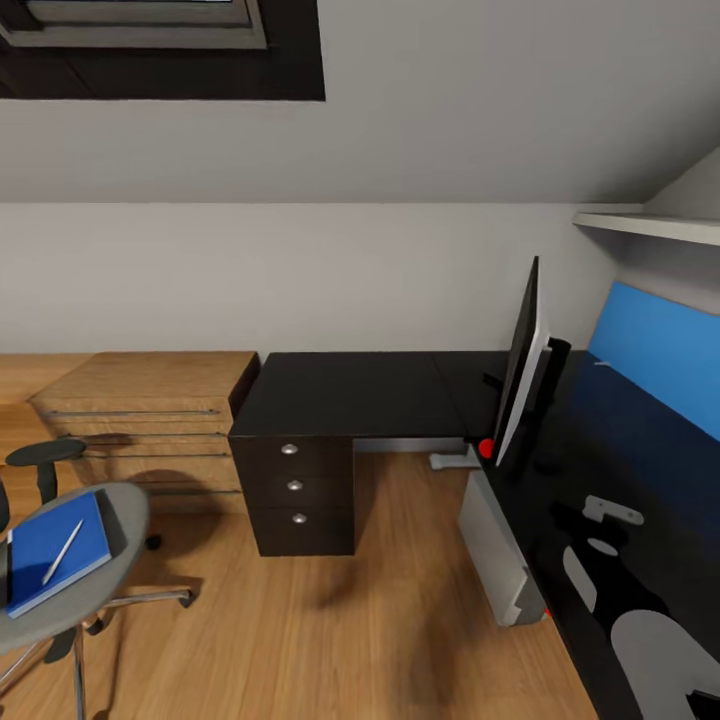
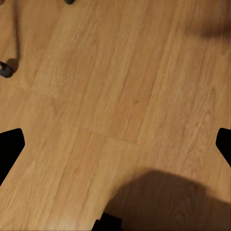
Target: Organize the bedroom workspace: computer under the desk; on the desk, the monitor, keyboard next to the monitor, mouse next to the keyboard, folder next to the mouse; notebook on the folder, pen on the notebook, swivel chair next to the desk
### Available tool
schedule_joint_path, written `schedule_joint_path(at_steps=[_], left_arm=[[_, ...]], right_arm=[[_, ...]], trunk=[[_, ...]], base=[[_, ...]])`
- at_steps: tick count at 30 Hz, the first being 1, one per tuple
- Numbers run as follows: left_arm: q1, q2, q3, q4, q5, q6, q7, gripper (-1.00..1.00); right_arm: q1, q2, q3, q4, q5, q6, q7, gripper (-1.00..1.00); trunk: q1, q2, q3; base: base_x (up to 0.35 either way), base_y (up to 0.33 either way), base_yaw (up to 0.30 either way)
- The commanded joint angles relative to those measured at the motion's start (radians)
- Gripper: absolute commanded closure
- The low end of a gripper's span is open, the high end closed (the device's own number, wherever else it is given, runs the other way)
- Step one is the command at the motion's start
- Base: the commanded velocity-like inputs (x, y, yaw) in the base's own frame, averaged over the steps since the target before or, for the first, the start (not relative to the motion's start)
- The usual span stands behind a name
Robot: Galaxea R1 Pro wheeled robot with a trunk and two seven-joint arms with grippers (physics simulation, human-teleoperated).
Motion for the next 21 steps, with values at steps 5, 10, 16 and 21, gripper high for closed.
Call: schedule_joint_path(at_steps=[5,10,16,21], left_arm=[[-0.001,0.000,-0.008,0.000,0.006,-0.003,0.007,-1.00],[-0.001,0.005,-0.007,0.000,0.006,-0.003,0.008,-1.00],[0.000,0.009,-0.007,0.000,0.006,-0.003,0.007,-1.00],[0.000,0.010,-0.007,0.000,0.006,-0.003,0.007,-1.00]], right_arm=[[-0.001,-0.002,0.002,0.025,-0.007,-0.003,-0.002,-1.00],[-0.001,-0.005,0.001,0.060,-0.008,-0.002,-0.002,-1.00],[-0.001,-0.007,0.001,0.072,-0.007,-0.001,-0.001,-1.00],[-0.001,-0.009,0.001,0.075,-0.007,0.025,0.002,-1.00]], trunk=[[0.000,-0.001,-0.001],[0.000,-0.001,-0.001],[0.000,-0.001,-0.001],[0.000,-0.001,-0.001]], base=[[0.165,-0.051,0.000],[0.216,-0.071,0.000],[0.074,-0.026,0.000],[0.031,-0.004,0.000]])
